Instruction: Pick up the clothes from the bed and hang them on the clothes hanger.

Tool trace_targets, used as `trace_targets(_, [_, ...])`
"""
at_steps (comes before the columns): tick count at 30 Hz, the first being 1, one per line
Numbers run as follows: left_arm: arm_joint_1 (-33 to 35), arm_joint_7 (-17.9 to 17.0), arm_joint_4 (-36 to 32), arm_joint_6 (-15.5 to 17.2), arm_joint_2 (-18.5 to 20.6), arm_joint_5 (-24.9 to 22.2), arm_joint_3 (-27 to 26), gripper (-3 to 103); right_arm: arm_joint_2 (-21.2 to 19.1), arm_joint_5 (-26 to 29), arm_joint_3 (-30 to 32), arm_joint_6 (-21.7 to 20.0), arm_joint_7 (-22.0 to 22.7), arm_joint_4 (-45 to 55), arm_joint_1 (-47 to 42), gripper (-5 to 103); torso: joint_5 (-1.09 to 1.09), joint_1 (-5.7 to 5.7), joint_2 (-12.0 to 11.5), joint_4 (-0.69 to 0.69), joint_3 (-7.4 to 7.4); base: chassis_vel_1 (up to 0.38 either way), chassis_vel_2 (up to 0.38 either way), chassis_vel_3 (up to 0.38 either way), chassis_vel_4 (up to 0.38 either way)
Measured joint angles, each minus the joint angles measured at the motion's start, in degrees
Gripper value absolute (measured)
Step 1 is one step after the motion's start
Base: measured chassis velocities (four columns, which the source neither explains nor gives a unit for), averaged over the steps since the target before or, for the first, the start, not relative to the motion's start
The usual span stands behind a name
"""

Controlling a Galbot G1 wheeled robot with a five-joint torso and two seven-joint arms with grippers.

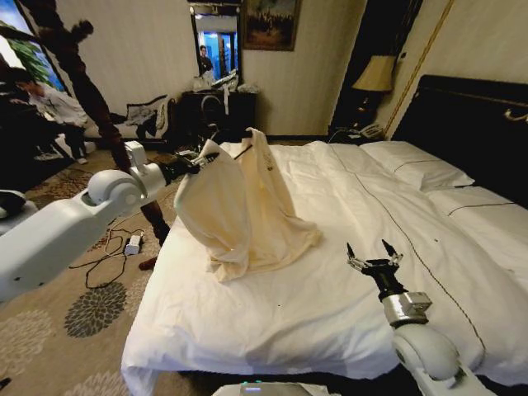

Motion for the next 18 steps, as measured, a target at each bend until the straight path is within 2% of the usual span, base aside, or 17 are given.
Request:
trace_targets(7, [-0.26, -0.57, 1.08, -0.43, 1.62, 0.17, -2.21, 18, -0.05, 0.00, -0.07, -0.06, 0.02, -0.03, 0.07, 100, 0.00, 0.00, 0.00, 0.02, 0.00, 0.000, 0.000, 0.000, 0.000])
trace_targets(18, [-0.75, -1.27, 1.78, -1.33, 1.16, 1.90, -2.76, 18, -0.08, 0.00, -0.11, -0.11, 0.07, -0.05, 0.11, 100, 0.01, 0.00, 0.00, 0.00, 0.00, 0.000, 0.000, 0.000, 0.000])
